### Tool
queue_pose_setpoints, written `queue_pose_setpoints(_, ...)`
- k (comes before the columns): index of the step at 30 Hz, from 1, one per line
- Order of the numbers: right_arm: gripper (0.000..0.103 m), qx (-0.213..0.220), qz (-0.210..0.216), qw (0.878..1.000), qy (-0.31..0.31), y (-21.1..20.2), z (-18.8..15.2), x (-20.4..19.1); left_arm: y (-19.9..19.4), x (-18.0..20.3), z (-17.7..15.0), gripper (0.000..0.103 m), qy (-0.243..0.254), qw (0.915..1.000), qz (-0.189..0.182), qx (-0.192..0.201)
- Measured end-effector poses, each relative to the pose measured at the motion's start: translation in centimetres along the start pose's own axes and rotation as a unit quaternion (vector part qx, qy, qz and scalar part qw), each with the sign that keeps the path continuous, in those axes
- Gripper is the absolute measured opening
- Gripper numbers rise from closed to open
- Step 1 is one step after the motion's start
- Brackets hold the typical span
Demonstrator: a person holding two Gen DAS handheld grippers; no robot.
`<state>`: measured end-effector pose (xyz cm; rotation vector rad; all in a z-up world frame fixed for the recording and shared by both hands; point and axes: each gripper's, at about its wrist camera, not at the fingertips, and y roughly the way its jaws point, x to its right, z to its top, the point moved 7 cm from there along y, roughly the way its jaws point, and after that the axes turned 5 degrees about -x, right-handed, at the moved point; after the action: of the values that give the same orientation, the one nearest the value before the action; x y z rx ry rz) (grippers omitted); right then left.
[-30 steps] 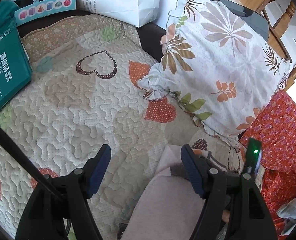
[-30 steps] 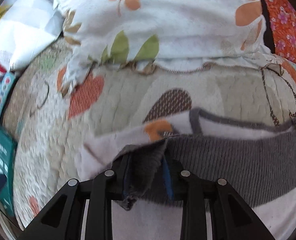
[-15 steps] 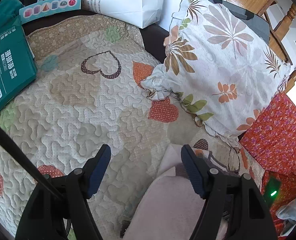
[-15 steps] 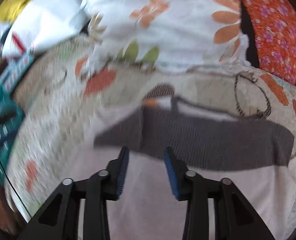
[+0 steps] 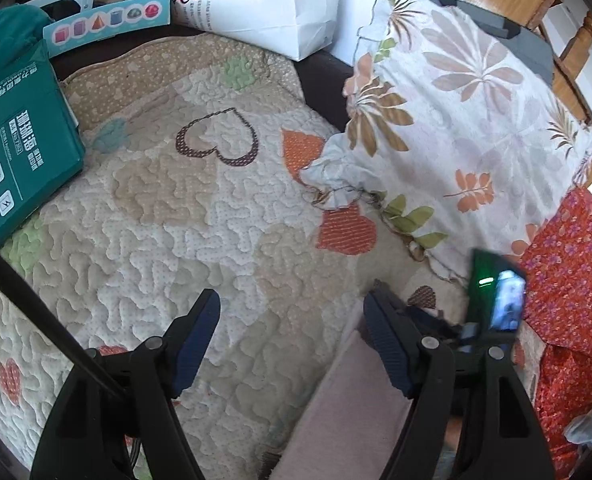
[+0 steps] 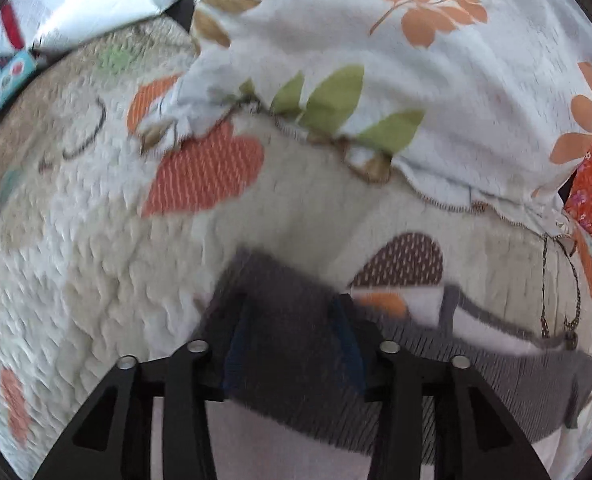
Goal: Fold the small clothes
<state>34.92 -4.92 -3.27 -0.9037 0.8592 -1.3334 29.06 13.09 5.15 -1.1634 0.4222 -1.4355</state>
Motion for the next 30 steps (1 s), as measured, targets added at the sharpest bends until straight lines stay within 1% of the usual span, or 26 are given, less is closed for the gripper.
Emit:
queue_pose_setpoints(2, 0.054, 0.006, 0.017, 1.000, 0.025, -1.1, -0.3, 1.3, 0.2, 0.0, -0.2, 0.073, 0.003, 1.0000, 0.002, -0.004)
queue_pose_setpoints(4, 0.055, 0.005, 0.025, 0.999, 0.041, -2.2, -1.6, 2.8, 0.3, 0.3, -0.5, 0.073, 0.016, 0.9998, 0.007, -0.007)
queue_pose_setpoints(7, 0.055, -0.001, 0.027, 0.998, 0.060, -4.6, -5.1, 6.0, 0.3, 1.0, -1.5, 0.073, 0.034, 0.9993, 0.008, -0.011)
queue_pose_setpoints(11, 0.056, 0.004, 0.017, 0.997, 0.075, -8.9, -11.3, 11.8, 0.8, 2.3, -3.9, 0.073, 0.071, 0.9971, 0.013, -0.025)
queue_pose_setpoints(12, 0.056, 0.004, 0.013, 0.997, 0.081, -9.7, -12.8, 13.1, 1.3, 2.9, -5.1, 0.073, 0.091, 0.9951, 0.019, -0.034)
queue_pose_setpoints(15, 0.056, 0.001, 0.016, 0.993, 0.120, -11.6, -18.1, 17.5, 2.6, 3.8, -8.1, 0.073, 0.129, 0.9893, 0.027, -0.063)
queue_pose_setpoints(16, 0.056, 0.001, 0.013, 0.991, 0.136, -11.9, -20.0, 19.1, 3.6, 4.2, -9.7, 0.073, 0.141, 0.9861, 0.027, -0.084)
queue_pose_setpoints(18, 0.056, -0.005, 0.006, 0.986, 0.169, -11.9, -23.5, 22.0, 4.9, 4.3, -11.8, 0.073, 0.151, 0.9816, 0.029, -0.113)
queue_pose_setpoints(19, 0.056, -0.007, 0.004, 0.983, 0.184, -12.0, -24.9, 23.2, 6.1, 4.2, -13.3, 0.073, 0.160, 0.9771, 0.039, -0.135)
queue_pose_setpoints(20, 0.056, -0.003, 0.009, 0.979, 0.204, -12.4, -26.6, 24.8, 6.8, 3.9, -14.3, 0.073, 0.166, 0.9740, 0.051, -0.146)
queue_pose_setpoints(21, 0.056, 0.004, 0.015, 0.975, 0.220, -12.6, -27.7, 25.8, 7.1, 3.8, -14.8, 0.073, 0.169, 0.9728, 0.058, -0.147)
queue_pose_setpoints(23, 0.056, 0.025, 0.021, 0.967, 0.252, -13.5, -30.0, 27.9, 6.6, 3.9, -15.2, 0.073, 0.182, 0.9735, 0.069, -0.120)
queue_pose_setpoints(24, 0.056, 0.035, 0.022, 0.964, 0.263, -13.9, -30.8, 28.6, 5.9, 4.0, -15.4, 0.073, 0.191, 0.9722, 0.080, -0.109)
queue_pose_setpoints(25, 0.056, 0.046, 0.022, 0.960, 0.274, -14.2, -31.6, 29.3, 5.4, 4.1, -15.6, 0.073, 0.194, 0.9722, 0.082, -0.102)
queue_pose_setpoints(28, 0.056, 0.086, 0.028, 0.949, 0.302, -15.0, -33.9, 31.0, 2.9, 4.3, -16.1, 0.073, 0.196, 0.9758, 0.076, -0.061)
queue_pose_setpoints(30, 0.056, 0.103, 0.026, 0.944, 0.312, -15.0, -34.8, 31.5, 1.7, 4.1, -16.7, 0.073, 0.192, 0.9777, 0.073, -0.041)
